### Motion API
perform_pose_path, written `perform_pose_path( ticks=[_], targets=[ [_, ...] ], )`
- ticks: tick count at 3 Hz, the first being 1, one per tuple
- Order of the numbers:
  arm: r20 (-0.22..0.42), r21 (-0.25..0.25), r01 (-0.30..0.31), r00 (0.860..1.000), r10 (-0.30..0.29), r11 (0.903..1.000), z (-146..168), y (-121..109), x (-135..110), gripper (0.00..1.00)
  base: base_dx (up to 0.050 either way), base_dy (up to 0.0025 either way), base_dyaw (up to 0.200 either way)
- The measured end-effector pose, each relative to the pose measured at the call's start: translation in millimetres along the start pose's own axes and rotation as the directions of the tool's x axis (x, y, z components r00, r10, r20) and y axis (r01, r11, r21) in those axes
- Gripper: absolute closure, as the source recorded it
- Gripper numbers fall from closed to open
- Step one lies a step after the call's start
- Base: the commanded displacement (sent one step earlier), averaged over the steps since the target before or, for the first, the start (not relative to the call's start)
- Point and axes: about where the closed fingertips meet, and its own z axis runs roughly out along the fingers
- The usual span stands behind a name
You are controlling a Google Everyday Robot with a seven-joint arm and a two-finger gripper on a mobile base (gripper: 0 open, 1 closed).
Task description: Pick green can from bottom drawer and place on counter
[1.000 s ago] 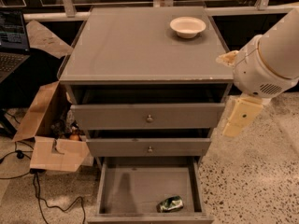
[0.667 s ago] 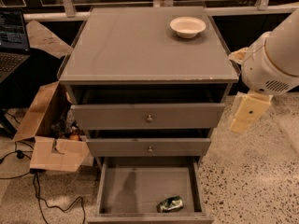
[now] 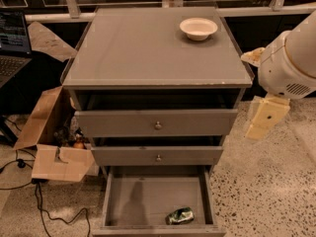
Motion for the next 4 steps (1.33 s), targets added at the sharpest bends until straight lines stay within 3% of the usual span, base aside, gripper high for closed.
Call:
perform_pose_path(
  ticks=[1,2,3,4],
  targets=[
    [0.018,0.022,0.095,0.995,-0.096,0.9952,-20.9,-8.9,6.2,0.00,0.000,0.00000,0.000],
    [0.006,0.054,0.230,0.973,-0.231,0.9717,-48.4,-18.7,8.3,0.00,0.000,0.00000,0.000],
    [0.004,0.060,0.268,0.963,-0.269,0.9616,-51.1,-19.6,6.9,0.00,0.000,0.00000,0.000],
    [0.004,0.060,0.268,0.963,-0.269,0.9616,-51.1,-19.6,6.9,0.00,0.050,0.00000,0.000]
  ],
)
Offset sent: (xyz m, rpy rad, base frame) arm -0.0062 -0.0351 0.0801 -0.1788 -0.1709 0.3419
